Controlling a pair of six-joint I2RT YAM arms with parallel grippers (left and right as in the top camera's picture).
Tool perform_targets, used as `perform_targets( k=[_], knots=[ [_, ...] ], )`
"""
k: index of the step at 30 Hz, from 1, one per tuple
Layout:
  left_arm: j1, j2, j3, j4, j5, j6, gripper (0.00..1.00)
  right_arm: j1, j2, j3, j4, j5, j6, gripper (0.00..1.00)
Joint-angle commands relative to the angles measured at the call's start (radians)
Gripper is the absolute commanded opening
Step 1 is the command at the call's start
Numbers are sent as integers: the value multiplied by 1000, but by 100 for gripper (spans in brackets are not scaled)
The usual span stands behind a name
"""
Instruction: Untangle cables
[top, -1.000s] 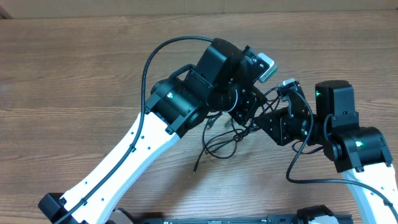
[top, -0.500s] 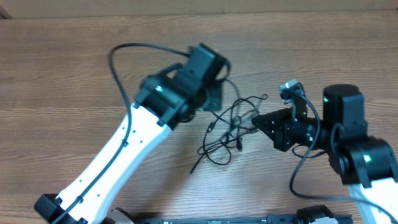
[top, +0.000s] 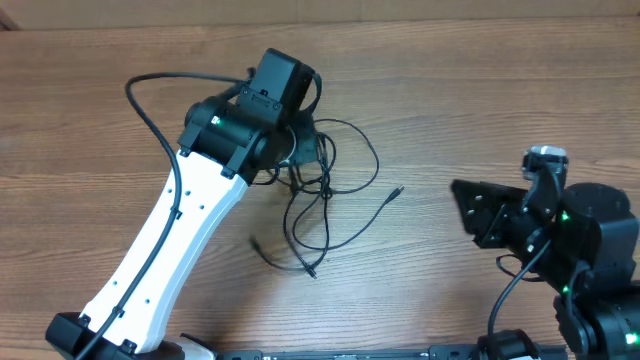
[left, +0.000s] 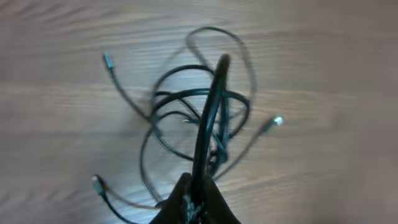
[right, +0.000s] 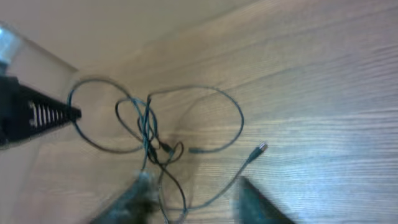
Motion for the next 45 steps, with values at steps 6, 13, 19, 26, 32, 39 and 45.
perform_targets(
  k=[6,13,19,26,32,39,45],
  knots=[
    [-56,6,6,37,405,526,4,2,85,21,-30,-345,-391,89],
    [-167,6,6,109,473,568,4,2,259,21,-41,-404,-533,77],
    [-172,6,6,119,477,571,4,2,412,21,-44,-344,-531,69],
    [-171,6,6,142,470,566,4,2,447,21,-65,-345,-532,4],
    [-171,7,6,131,142,258,4,0,373,21,-23,-331,-358,4],
    [-172,7,6,51,-31,61,4,0,122,21,-82,334,86,4],
    [-172,7,6,78,63,77,4,0,99,14,-297,640,344,4]
  ],
)
